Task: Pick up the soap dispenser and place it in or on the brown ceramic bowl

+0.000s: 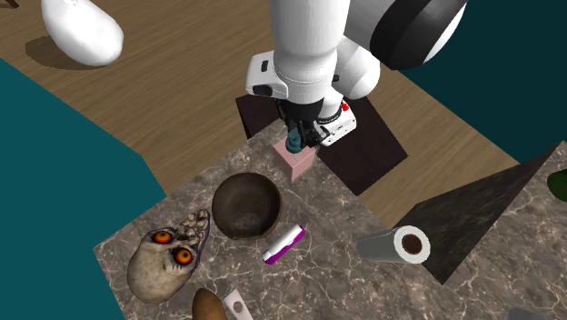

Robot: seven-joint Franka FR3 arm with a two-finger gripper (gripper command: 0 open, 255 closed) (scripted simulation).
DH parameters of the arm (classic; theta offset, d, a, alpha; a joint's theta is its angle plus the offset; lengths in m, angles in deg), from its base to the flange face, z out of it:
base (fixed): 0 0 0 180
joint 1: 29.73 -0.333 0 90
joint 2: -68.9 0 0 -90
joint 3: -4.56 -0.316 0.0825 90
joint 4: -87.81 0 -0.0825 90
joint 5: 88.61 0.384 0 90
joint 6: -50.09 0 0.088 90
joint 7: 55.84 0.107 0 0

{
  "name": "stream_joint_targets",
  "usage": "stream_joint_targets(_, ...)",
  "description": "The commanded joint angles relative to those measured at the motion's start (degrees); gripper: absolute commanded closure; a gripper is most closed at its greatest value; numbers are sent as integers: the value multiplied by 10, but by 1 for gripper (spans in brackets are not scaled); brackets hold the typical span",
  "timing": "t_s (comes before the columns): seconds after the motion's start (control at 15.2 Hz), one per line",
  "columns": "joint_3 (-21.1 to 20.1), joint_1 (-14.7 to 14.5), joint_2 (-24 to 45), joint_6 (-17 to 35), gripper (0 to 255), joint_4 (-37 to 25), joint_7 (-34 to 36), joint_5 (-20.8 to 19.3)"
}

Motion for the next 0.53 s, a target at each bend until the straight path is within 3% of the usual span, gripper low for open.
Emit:
stream_joint_targets(0.0,0,0,0,0,255,0,0,0)
stream_joint_targets(0.46,8,4,5,-19,255,-24,1,-8)
